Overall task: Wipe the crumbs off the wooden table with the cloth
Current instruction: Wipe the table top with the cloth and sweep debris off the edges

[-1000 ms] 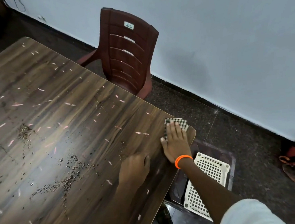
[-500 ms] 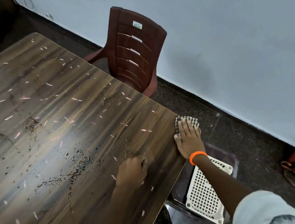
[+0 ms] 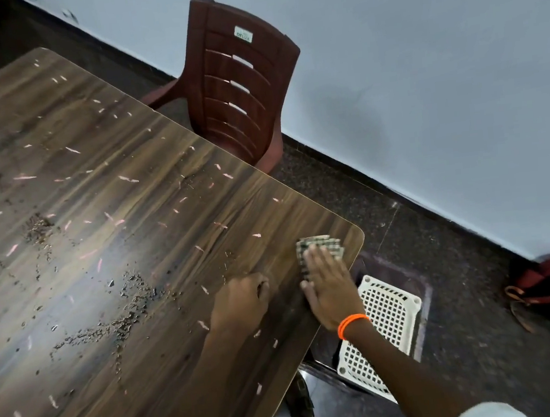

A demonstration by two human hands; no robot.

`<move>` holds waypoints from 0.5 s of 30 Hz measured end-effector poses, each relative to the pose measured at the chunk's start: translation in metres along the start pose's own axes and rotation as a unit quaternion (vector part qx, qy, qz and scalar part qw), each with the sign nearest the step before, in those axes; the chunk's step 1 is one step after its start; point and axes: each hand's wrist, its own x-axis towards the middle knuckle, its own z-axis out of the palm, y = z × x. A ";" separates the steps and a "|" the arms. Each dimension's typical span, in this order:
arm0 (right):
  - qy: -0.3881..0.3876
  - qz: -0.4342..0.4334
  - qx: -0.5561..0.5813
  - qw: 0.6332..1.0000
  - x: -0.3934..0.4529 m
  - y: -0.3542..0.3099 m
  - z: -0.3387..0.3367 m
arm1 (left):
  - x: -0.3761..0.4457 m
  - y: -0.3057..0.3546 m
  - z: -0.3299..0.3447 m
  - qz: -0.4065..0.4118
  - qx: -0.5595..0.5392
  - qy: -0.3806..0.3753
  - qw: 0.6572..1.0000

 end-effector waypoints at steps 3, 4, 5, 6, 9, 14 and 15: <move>0.035 0.133 0.010 0.990 0.025 0.032 -0.015 | 0.002 0.003 0.003 0.005 -0.002 0.015 1.000; 0.038 0.165 0.018 0.985 0.038 0.038 -0.020 | 0.001 0.003 0.005 0.006 -0.002 0.018 1.000; 0.035 0.183 0.025 0.982 0.049 0.040 -0.024 | 0.001 0.003 0.007 0.008 -0.005 0.017 1.000; 0.030 0.189 0.025 0.981 0.056 0.038 -0.025 | -0.001 0.001 0.010 0.010 -0.010 0.014 1.000; 0.025 0.160 0.001 0.987 0.054 0.026 -0.017 | -0.010 -0.008 0.019 0.005 -0.027 0.022 0.999; 0.017 -0.037 -0.017 0.999 -0.016 -0.010 0.018 | -0.024 -0.018 0.023 -0.016 0.011 0.046 0.999; 0.003 -0.079 -0.012 0.997 -0.031 -0.021 0.026 | -0.025 -0.018 0.022 -0.025 0.021 0.051 0.998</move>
